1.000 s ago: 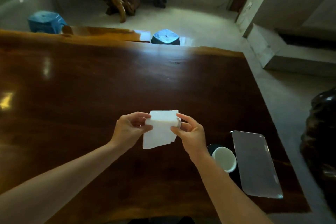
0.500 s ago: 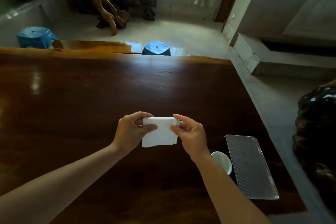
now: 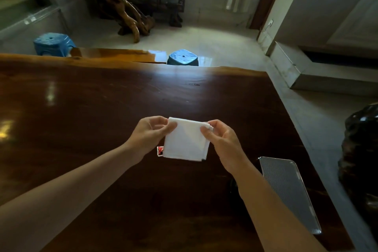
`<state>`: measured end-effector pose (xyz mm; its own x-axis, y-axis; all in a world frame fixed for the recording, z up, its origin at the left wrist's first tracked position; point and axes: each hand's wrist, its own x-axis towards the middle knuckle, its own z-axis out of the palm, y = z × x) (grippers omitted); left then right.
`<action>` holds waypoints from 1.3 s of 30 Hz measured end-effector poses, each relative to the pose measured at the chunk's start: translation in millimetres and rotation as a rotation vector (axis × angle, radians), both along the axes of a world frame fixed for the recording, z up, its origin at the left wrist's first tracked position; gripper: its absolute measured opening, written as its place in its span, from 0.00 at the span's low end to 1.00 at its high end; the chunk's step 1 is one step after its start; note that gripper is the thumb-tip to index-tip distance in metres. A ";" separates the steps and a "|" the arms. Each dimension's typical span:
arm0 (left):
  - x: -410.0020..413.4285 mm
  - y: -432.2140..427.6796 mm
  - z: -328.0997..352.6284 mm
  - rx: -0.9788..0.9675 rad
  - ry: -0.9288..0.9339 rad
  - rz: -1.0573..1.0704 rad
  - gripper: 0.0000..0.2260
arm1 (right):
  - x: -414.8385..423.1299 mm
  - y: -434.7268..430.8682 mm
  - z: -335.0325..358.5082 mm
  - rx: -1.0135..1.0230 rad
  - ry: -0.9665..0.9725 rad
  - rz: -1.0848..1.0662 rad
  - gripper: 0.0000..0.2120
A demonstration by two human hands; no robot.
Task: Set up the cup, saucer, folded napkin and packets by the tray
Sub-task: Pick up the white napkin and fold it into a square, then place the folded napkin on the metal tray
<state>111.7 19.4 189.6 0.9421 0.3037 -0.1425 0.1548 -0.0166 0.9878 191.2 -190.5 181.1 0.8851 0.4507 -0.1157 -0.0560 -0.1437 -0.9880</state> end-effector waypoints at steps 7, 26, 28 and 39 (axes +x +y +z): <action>2.3 -16.6 -15.4 -0.631 0.566 -0.040 0.20 | -15.7 4.1 -9.1 0.246 0.761 -0.150 0.12; 46.4 -125.8 -64.8 -0.551 0.744 -0.111 0.26 | -16.1 -93.1 -45.5 0.023 0.758 -0.216 0.08; 59.6 -152.8 -71.7 -0.460 0.697 0.005 0.22 | -3.9 -113.0 -50.6 0.003 0.753 -0.236 0.09; 127.2 -311.1 -105.9 0.417 0.357 0.079 0.23 | 82.8 -224.4 -100.3 -0.479 0.228 -0.367 0.20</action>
